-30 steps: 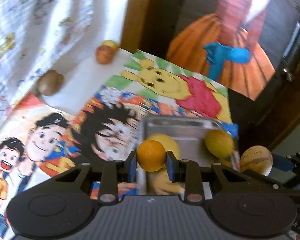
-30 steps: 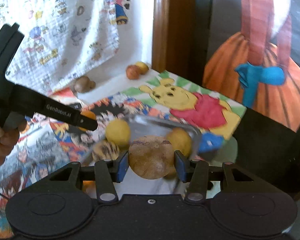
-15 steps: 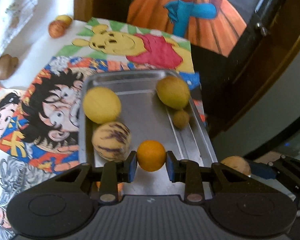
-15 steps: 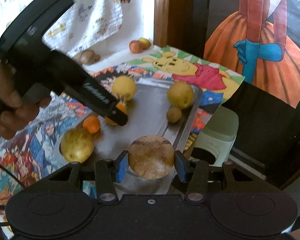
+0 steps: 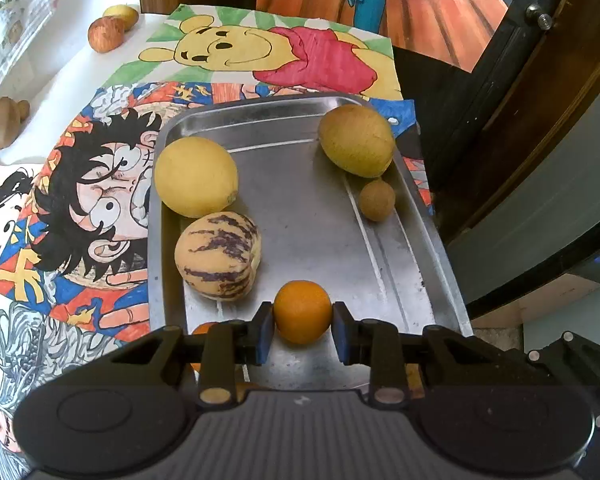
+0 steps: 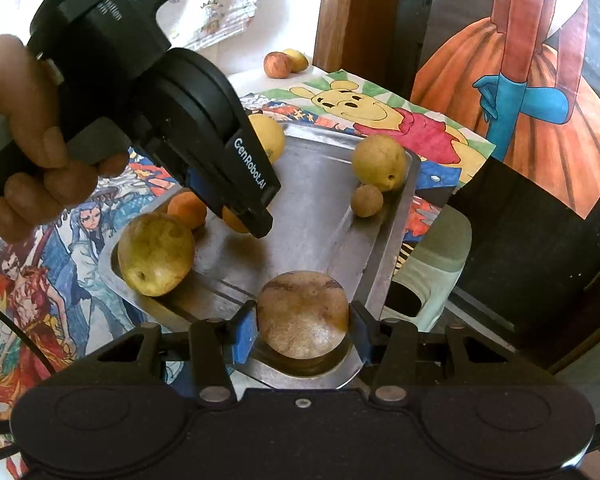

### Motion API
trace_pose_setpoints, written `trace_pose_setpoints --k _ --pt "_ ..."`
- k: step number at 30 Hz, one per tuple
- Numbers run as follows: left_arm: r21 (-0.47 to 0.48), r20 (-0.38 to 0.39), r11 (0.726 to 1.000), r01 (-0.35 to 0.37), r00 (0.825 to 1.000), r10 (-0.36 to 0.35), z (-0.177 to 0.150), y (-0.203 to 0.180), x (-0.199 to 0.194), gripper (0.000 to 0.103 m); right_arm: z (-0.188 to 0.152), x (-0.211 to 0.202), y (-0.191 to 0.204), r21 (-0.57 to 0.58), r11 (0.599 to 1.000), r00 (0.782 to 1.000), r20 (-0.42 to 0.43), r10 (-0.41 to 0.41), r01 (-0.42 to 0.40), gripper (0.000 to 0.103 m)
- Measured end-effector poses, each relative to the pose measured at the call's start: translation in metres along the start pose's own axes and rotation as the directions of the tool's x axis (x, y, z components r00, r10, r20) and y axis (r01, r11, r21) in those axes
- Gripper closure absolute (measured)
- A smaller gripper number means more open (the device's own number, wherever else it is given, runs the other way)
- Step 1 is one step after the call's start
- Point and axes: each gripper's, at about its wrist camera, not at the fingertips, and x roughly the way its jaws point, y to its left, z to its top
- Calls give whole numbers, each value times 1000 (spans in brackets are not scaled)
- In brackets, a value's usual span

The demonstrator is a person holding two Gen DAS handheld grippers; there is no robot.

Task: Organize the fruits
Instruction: 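Open the left gripper to drop the orange in the tray while the right releases its brown fruit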

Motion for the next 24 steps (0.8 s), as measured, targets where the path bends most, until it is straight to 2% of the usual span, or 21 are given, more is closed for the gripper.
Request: trace_pose_setpoints --k 11,13,17,22,24 --pt "-19 -11 1000 -2 1000 2 -1 4 3 67 -3 2 6 -18 1000 1000 -8 -12 12 51" --pt "-17 -10 1000 -5 1000 5 0 4 2 58 -4 1 7 -22 1000 1000 -10 -11 11 49" --pt "-25 -18 1000 2 1000 -2 0 6 -1 53 -4 -9 7 -27 1000 1000 5 -15 15 41" --pt "-24 -15 999 27 1000 -27 -1 6 -12 39 0 -25 5 5 1000 1000 -19 -24 24 33" --pt "-32 -19 999 34 999 -35 -2 6 -20 33 5 -36 5 36 999 999 -31 -14 16 23"
